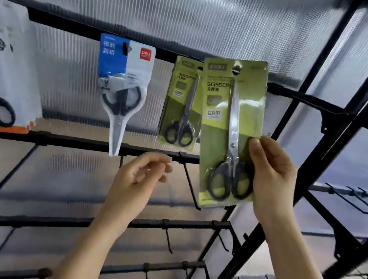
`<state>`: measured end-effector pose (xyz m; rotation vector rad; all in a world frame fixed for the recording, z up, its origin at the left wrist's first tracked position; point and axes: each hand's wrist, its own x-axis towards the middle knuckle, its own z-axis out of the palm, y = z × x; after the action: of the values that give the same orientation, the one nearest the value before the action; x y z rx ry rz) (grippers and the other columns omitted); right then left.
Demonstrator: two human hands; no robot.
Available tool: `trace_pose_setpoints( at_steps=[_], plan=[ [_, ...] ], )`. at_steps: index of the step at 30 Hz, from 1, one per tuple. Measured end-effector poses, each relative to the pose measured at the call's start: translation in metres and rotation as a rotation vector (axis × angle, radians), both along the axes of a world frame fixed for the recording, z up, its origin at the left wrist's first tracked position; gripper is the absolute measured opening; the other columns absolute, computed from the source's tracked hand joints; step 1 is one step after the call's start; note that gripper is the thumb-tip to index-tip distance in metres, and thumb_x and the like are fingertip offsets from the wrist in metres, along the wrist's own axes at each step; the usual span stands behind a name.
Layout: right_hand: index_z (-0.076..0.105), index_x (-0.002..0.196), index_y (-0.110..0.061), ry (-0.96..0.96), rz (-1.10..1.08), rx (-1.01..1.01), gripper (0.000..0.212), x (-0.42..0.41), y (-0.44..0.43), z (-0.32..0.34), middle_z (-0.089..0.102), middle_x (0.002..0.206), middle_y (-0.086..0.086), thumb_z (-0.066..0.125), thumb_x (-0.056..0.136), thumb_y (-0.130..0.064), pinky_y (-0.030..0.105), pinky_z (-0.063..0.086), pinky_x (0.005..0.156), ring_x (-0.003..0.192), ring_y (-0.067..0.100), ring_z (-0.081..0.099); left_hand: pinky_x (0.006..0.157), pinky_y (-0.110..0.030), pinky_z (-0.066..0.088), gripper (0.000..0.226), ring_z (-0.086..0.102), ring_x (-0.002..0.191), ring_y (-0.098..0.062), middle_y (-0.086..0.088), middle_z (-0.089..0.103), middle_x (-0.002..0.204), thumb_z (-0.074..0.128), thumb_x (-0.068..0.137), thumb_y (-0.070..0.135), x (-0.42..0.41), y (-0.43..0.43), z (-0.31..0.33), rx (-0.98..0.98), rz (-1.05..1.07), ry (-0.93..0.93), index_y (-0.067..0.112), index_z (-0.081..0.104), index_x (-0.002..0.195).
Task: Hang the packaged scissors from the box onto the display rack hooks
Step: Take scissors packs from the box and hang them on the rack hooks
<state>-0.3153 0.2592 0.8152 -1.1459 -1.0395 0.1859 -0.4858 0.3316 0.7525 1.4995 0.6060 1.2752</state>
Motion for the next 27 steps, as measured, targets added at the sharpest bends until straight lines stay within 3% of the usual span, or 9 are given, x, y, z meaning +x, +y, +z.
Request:
trace_pose_setpoints(
  at_steps=[2, 5, 11, 21, 27],
  plan=[
    [0.063, 0.072, -0.015, -0.007, 0.040, -0.019, 0.017, 0.004, 0.000, 0.000, 0.055, 0.060, -0.004, 0.057, 0.085, -0.024, 0.017, 0.041, 0.048, 0.053, 0.007, 0.048, 0.065, -0.013, 0.049, 0.022, 0.063, 0.072, -0.003, 0.012, 0.069, 0.081, 0.050, 0.091, 0.008, 0.005, -0.004, -0.003, -0.003, 0.029, 0.001, 0.024, 0.065, 0.087],
    [0.059, 0.076, -0.002, 0.016, 0.075, -0.028, 0.019, 0.009, 0.001, -0.002, 0.049, 0.052, -0.011, 0.053, 0.092, -0.013, 0.011, 0.037, 0.043, 0.044, 0.001, 0.043, 0.065, -0.013, 0.049, 0.023, 0.063, 0.073, -0.004, 0.013, 0.069, 0.082, 0.051, 0.091, 0.008, 0.011, -0.008, -0.007, -0.010, 0.064, 0.001, 0.026, 0.065, 0.086],
    [0.065, 0.076, -0.017, 0.032, 0.124, -0.047, 0.019, 0.012, 0.006, -0.004, 0.056, 0.058, -0.007, 0.053, 0.091, -0.014, 0.014, 0.042, 0.047, 0.052, 0.005, 0.049, 0.063, -0.012, 0.048, 0.022, 0.063, 0.071, -0.004, 0.012, 0.070, 0.080, 0.051, 0.091, 0.006, 0.017, -0.008, -0.005, -0.010, 0.124, -0.010, 0.022, 0.065, 0.087],
    [0.059, 0.067, -0.018, -0.040, 0.004, -0.011, 0.025, 0.010, 0.017, -0.014, 0.051, 0.056, -0.010, 0.055, 0.091, -0.016, 0.025, 0.041, 0.054, 0.059, 0.011, 0.047, 0.063, -0.012, 0.047, 0.024, 0.062, 0.070, -0.003, 0.013, 0.069, 0.077, 0.050, 0.091, 0.008, 0.007, -0.002, -0.005, 0.003, 0.195, 0.008, 0.025, 0.065, 0.086],
    [0.059, 0.066, -0.020, 0.011, 0.016, 0.063, 0.026, 0.001, 0.010, -0.006, 0.049, 0.055, -0.007, 0.055, 0.091, -0.014, 0.017, 0.037, 0.048, 0.055, 0.007, 0.043, 0.060, -0.012, 0.046, 0.026, 0.062, 0.070, -0.004, 0.012, 0.068, 0.075, 0.050, 0.092, 0.008, 0.001, 0.004, -0.005, -0.012, 0.195, -0.002, 0.027, 0.065, 0.083]
  ],
)
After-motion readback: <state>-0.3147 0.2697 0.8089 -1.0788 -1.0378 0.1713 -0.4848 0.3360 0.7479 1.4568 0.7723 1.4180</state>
